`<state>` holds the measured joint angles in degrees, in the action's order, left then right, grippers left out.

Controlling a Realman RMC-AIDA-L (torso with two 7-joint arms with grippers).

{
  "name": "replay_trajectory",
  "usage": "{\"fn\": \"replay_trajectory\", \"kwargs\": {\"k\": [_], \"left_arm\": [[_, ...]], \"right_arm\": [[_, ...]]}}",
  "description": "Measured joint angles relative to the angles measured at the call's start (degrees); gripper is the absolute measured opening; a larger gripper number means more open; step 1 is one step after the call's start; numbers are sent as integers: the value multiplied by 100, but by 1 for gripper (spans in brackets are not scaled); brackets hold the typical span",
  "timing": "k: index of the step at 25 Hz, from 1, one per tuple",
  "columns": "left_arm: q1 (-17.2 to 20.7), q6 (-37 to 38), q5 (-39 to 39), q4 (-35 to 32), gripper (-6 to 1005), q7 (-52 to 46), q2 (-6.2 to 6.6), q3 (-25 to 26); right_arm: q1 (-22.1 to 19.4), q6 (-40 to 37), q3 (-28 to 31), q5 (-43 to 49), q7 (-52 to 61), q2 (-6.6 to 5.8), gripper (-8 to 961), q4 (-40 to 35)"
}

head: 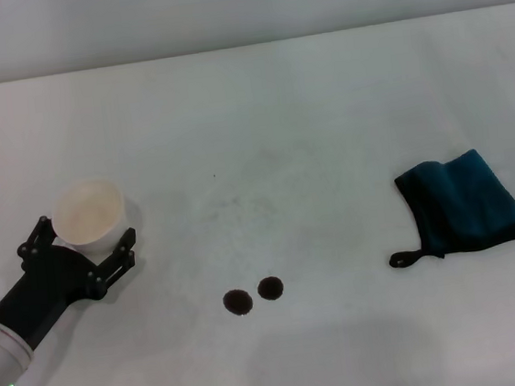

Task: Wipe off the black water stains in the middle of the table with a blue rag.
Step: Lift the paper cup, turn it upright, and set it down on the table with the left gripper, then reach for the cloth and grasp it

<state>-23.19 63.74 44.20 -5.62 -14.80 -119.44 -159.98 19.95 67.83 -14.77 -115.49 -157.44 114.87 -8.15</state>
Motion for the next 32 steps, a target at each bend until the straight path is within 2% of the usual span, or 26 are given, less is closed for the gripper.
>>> {"fn": "replay_trajectory", "kwargs": {"k": [7,18,24,28,32], "left_arm": [[199,19,1,-106,888,4,0,18],[804,594,24,-212,888,329,17,320],[1183,1160,343,-222,889,337,19,403],[1373,1377,665,-195,888,339,18,404],[1475,1532,955,-149,887,344,28,402]], "right_arm": [[0,4,0,0,-6,0,858,-12],[0,7,0,0,-18,0,857,-11],[0,-38,-18,-6,80,0,858,-10],[-2,-80,-66,-1,1081,0,858,-207],[-51,-557,-624,37,2987,-5,858,-779]]}}
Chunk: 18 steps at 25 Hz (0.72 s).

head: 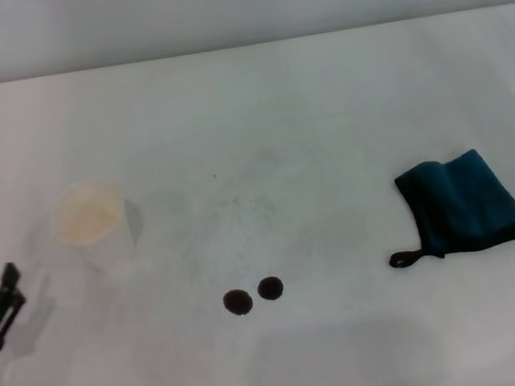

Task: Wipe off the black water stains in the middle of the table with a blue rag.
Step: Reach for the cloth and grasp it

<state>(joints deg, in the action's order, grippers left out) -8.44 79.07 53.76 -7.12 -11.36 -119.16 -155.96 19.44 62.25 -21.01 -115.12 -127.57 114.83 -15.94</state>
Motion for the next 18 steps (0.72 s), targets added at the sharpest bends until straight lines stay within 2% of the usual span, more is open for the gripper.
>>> {"fn": "replay_trajectory", "kwargs": {"k": [4,7,10,14,18], "left_arm": [[-8,133,226,173,885,3,11,-2],[-67,266,292,303,884,3,15,-4],[-124,439,325,379,883,4,24,20],[-204,496,389,471,883,3,33,65],[-296,515,398,548,882,3,39,66]], "right_arm": [[-74,-923,-1238,544,2408,-121,858,-992],[-56,-1079,-1824,1144,3706,-291,858,-1487],[-9,-947,-2182,1930,5059,-528,857,-1953],[165,-503,-2553,3601,7031,-877,857,-2769],[421,156,-2563,5373,8224,-983,857,-3616]]}}
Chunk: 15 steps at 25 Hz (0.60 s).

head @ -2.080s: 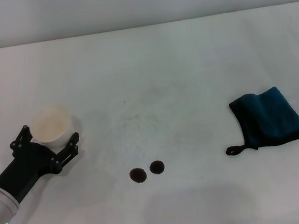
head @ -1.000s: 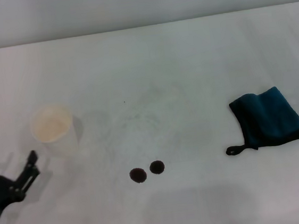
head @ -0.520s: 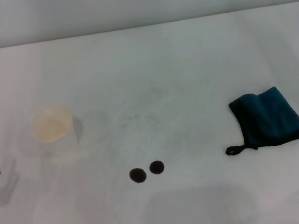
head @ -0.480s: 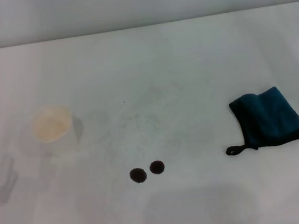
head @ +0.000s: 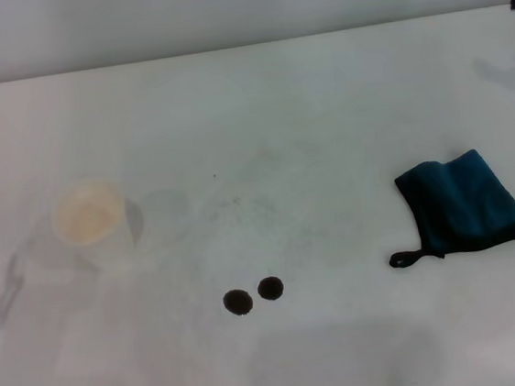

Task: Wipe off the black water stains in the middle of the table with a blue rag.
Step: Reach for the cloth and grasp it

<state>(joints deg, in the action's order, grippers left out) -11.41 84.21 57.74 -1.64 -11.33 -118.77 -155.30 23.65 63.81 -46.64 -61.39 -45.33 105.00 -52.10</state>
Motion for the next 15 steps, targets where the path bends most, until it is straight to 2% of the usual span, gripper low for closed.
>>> {"fn": "replay_trajectory", "kwargs": {"k": [3,7,11,15], "left_arm": [[-59,6,1,34,882,0,3,28],[-70,6,12,45,881,16,-3,131],[-72,4,51,37,881,150,-22,140],[-73,1,54,-4,881,262,-24,141]], "right_arm": [[143,541,41,997,604,43,857,-658],[323,1300,13,1978,1287,187,857,-1468],[577,1972,-2,2850,1826,411,858,-1981],[918,2634,-109,3633,2061,730,857,-2127]]}}
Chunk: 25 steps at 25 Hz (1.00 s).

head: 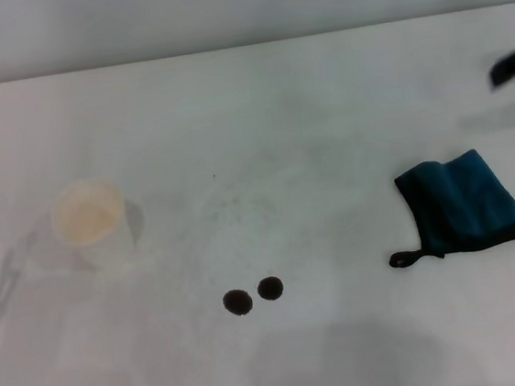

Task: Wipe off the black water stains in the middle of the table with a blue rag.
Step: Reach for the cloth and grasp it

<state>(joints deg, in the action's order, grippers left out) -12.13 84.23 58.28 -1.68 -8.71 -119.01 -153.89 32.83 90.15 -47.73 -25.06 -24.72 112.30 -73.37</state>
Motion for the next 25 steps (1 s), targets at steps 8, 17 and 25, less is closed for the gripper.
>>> {"fn": "replay_trajectory", "kwargs": {"k": [8,17,25], "left_arm": [[-61,-11,9,-10,880,45,0,0],[-277,-16,8,40,880,100,25,-1],[-423,-8,8,93,880,115,29,0]], "right_arm": [[246,284,-1852,727,1129,286,853,-53],[316,361,-3392,547,2361,334,849,-78],[407,136,-3789,521,2725,345,845,295]]}}
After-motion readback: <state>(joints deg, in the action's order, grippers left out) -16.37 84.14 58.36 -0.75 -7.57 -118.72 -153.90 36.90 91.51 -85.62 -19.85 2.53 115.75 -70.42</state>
